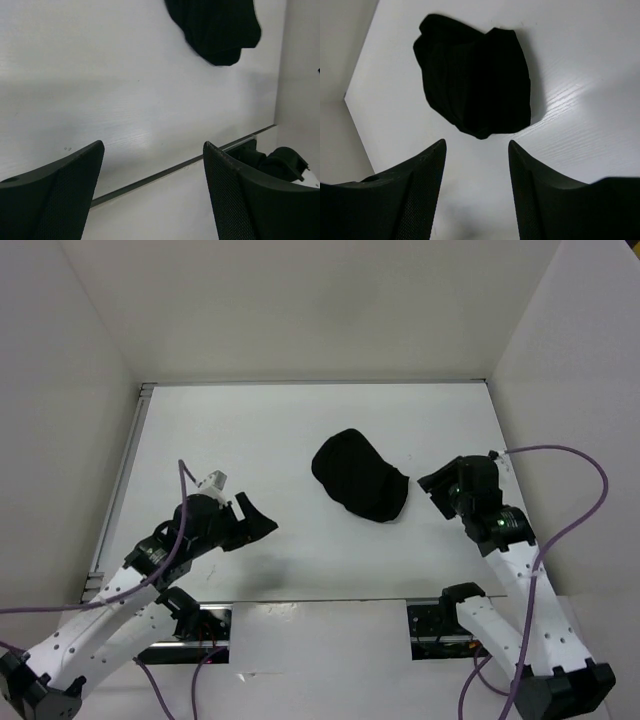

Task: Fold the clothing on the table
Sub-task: Grab the skirt from the pile

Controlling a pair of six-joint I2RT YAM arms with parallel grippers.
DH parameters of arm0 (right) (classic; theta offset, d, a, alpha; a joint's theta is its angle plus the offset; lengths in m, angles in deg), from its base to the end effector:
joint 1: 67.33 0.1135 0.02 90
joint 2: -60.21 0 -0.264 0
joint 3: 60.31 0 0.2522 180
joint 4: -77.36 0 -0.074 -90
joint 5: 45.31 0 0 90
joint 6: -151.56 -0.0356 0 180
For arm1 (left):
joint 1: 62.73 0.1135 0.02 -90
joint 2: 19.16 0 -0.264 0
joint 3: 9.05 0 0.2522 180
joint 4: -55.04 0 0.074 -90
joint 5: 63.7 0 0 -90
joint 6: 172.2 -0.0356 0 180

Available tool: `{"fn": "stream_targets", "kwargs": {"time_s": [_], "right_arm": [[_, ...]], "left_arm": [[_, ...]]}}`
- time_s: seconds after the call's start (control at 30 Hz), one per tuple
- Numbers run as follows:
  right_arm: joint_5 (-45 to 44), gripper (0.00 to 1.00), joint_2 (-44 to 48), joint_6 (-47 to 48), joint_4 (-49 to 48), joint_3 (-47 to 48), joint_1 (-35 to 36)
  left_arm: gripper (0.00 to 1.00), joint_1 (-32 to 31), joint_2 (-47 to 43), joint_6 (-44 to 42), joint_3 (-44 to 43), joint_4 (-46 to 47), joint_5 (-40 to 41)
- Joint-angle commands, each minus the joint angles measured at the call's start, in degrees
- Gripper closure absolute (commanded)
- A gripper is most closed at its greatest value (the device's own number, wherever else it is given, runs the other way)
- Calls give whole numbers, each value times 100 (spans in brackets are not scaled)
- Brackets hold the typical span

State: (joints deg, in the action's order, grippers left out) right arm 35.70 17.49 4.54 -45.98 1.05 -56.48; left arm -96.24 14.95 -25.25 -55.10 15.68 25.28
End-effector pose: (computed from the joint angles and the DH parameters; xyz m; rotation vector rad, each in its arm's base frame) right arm 0.1494 0.0230 0.3060 0.9680 2.0496 0.4687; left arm 0.1209 -0.0808 0.2633 -0.4357 2.1590 -0.9641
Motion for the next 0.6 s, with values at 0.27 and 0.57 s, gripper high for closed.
{"fn": "stream_targets", "kwargs": {"time_s": [0.27, 0.57], "right_arm": [[1971, 45, -3468, 867, -1854, 750, -110], [2446, 55, -4754, 1043, -2751, 1208, 206]], "left_arm": [[13, 29, 853, -342, -357, 354, -408], [13, 82, 579, -290, -242, 354, -408]]}}
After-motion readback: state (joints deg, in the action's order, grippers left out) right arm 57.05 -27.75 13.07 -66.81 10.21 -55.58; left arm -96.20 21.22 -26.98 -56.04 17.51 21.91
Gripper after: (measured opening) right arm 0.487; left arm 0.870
